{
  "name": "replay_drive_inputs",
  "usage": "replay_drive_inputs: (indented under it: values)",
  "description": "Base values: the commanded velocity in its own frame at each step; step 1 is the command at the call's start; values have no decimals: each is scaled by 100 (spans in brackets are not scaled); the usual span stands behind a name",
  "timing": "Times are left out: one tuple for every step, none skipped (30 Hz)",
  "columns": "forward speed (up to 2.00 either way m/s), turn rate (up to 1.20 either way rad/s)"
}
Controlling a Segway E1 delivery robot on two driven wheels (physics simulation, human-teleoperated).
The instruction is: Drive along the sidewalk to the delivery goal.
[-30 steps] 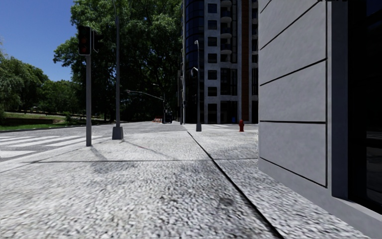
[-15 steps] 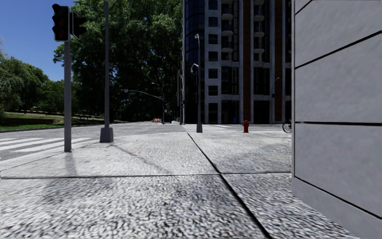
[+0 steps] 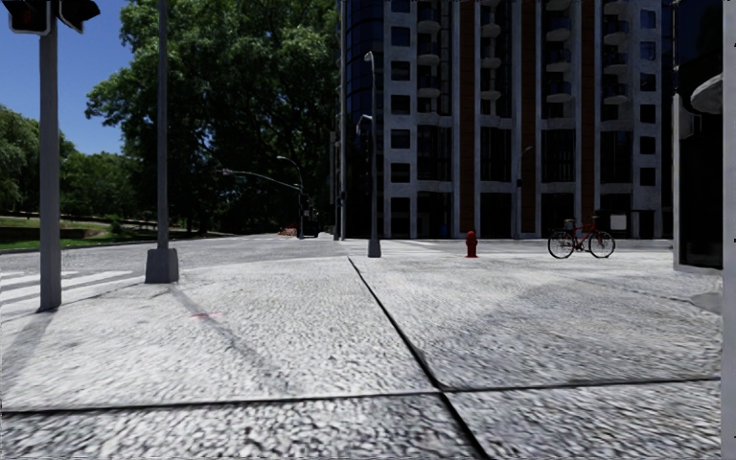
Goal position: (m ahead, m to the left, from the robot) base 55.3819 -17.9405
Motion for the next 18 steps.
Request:
replay_drive_inputs:
  values:
    - [198,-40]
    - [198,-41]
    - [198,-41]
    - [198,-42]
    - [198,-42]
    - [198,-49]
    - [198,-53]
    - [198,-55]
    - [198,-55]
    - [198,-55]
    - [198,-55]
    - [198,-55]
    - [198,-55]
    - [198,-55]
    - [198,-55]
    - [198,-55]
    - [198,-55]
    - [198,-55]
